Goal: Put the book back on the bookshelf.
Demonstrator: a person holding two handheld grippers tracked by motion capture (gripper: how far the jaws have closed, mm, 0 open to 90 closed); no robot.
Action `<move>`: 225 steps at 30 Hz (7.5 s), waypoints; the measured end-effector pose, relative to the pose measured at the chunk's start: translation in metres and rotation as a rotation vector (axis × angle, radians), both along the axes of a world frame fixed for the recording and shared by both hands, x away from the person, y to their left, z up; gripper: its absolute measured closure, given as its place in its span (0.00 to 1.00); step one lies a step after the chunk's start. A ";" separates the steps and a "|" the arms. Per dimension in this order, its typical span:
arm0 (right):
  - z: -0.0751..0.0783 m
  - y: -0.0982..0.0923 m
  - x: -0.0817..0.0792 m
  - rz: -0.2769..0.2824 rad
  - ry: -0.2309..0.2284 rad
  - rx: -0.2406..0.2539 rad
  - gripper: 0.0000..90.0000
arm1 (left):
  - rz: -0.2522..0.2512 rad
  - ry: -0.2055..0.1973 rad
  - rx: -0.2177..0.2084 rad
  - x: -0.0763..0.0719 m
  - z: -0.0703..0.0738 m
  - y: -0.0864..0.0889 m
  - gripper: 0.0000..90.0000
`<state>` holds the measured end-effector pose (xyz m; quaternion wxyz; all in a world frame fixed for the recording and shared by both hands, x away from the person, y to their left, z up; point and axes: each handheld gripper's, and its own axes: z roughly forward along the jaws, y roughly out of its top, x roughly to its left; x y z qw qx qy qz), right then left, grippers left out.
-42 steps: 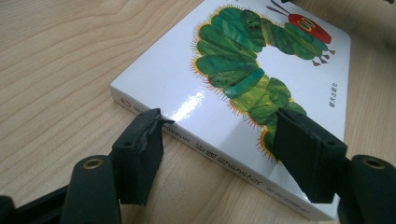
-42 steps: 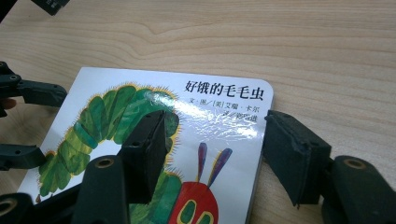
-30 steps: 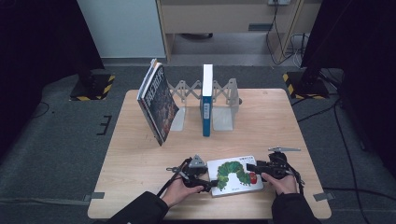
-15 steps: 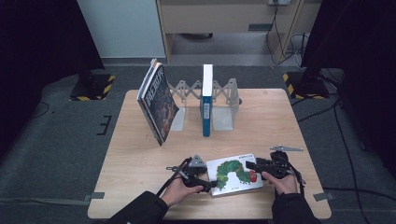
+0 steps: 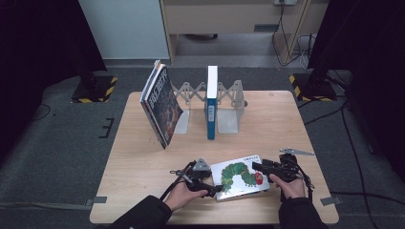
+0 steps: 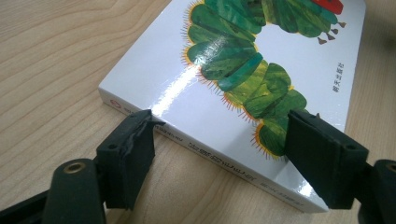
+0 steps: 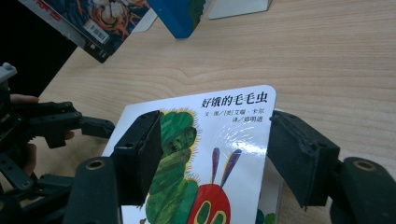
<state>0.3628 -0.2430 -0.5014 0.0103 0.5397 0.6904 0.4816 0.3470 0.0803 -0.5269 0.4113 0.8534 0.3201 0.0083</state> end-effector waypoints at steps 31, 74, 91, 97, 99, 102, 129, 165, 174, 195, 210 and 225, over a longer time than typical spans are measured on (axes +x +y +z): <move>-0.013 0.011 -0.006 0.124 0.152 -0.077 0.31 | -0.004 0.003 -0.015 0.000 -0.004 0.000 0.17; 0.002 -0.003 0.006 0.143 0.080 0.089 0.87 | 0.054 0.077 -0.070 0.006 -0.002 0.005 0.18; 0.022 0.002 -0.001 0.217 -0.071 0.167 0.93 | 0.034 0.088 -0.092 0.006 -0.004 0.004 0.15; 0.029 -0.002 -0.004 0.220 -0.137 0.240 0.97 | 0.004 0.079 -0.139 0.006 -0.008 0.001 0.13; 0.027 -0.002 -0.003 0.212 -0.127 0.249 0.97 | -0.008 0.067 -0.144 0.005 -0.009 -0.001 0.14; 0.024 -0.005 -0.002 0.200 -0.111 0.236 0.96 | -0.013 0.060 -0.147 0.006 -0.010 -0.001 0.13; -0.005 0.020 0.004 0.152 -0.037 -0.238 0.50 | 0.007 0.053 -0.152 0.006 -0.011 0.001 0.14; -0.002 0.031 0.003 0.184 -0.143 -0.277 0.25 | 0.058 0.049 -0.162 0.007 -0.012 0.007 0.26; -0.009 0.023 0.004 0.181 -0.086 -0.271 0.34 | 0.059 0.049 -0.163 0.007 -0.012 0.007 0.26; -0.011 0.029 0.006 0.214 -0.127 -0.259 0.48 | 0.027 0.069 -0.166 0.005 -0.005 0.006 0.38; -0.011 0.028 0.004 0.229 -0.122 -0.224 0.40 | 0.021 0.077 -0.165 0.003 0.007 0.008 0.52; -0.005 0.025 0.004 0.198 -0.192 -0.191 0.43 | 0.001 0.073 -0.189 0.002 0.024 0.009 0.72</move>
